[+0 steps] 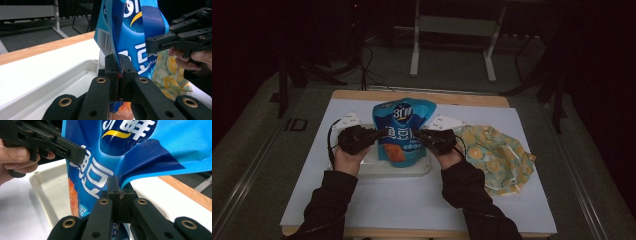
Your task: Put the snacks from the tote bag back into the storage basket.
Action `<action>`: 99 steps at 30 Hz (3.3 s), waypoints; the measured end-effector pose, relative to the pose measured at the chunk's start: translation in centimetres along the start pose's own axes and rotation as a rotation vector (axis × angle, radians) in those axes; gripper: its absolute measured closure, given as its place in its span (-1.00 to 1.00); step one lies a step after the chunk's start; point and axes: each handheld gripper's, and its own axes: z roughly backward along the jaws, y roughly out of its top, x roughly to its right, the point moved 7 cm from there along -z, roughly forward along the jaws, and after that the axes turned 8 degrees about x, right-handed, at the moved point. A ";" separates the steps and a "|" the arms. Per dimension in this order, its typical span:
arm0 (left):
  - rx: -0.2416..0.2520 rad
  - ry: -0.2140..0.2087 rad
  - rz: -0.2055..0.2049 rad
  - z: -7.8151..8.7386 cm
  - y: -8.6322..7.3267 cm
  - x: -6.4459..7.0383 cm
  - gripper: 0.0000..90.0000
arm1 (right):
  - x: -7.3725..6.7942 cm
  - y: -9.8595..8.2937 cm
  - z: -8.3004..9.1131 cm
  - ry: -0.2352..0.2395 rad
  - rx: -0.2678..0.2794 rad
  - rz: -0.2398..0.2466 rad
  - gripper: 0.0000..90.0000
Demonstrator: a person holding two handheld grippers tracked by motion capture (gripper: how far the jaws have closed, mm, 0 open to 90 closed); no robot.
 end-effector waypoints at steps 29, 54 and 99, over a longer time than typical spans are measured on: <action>0.016 -0.021 -0.022 0.7 -1.8 0.8 0.60 | -0.7 -1.8 0.6 0.022 0.016 -0.042 0.73; -0.020 0.004 0.045 2.8 -1.8 0.9 -0.36 | -0.2 -1.3 2.4 0.049 -0.026 -0.090 -0.39; 0.041 -0.145 0.004 5.6 -2.5 11.2 -0.66 | 1.0 -3.5 14.2 -0.001 0.031 -0.082 -0.67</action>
